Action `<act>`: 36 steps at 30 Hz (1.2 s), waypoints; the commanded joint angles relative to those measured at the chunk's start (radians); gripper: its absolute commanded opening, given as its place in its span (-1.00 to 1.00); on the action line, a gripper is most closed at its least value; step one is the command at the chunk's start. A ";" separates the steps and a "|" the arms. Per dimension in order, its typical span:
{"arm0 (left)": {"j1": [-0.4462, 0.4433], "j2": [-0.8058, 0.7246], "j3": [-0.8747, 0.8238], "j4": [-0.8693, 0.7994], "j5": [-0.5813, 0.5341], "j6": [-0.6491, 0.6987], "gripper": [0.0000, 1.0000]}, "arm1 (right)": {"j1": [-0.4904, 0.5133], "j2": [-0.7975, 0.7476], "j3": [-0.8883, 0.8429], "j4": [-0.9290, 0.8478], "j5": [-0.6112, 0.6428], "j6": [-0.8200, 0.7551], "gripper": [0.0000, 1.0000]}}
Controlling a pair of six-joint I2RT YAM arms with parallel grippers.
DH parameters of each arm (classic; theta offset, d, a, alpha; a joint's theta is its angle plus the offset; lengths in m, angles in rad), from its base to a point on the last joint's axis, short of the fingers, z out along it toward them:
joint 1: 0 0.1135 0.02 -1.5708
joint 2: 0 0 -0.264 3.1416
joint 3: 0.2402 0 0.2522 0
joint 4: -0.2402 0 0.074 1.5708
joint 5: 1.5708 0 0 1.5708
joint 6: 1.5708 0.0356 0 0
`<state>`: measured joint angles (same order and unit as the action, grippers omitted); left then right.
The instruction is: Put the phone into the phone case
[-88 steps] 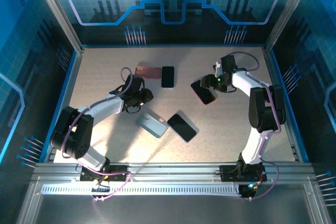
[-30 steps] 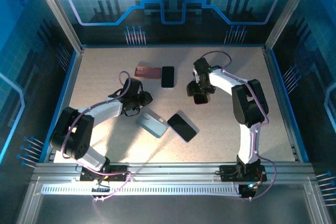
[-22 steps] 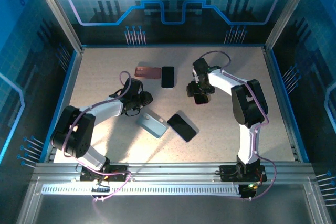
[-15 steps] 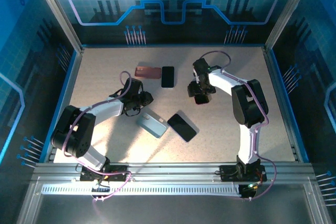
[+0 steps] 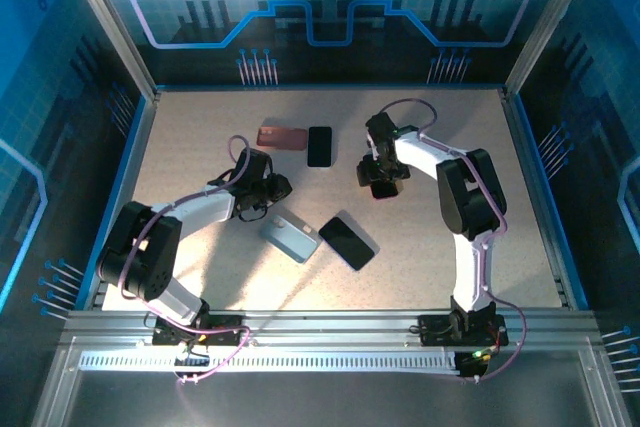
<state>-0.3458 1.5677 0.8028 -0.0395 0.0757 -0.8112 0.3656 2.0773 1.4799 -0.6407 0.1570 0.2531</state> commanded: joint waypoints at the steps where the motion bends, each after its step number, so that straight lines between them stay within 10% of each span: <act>1: 0.011 -0.028 -0.001 -0.004 0.000 0.002 -0.36 | -0.002 0.039 0.024 -0.027 0.010 -0.008 0.67; 36: -0.055 0.099 0.109 0.070 0.113 0.029 -0.31 | 0.022 -0.223 -0.092 -0.056 -0.119 -0.053 0.30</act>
<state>-0.3824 1.6264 0.8635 -0.0078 0.1349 -0.8055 0.3679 1.9049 1.4170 -0.6796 0.0891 0.2142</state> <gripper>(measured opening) 0.341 0.664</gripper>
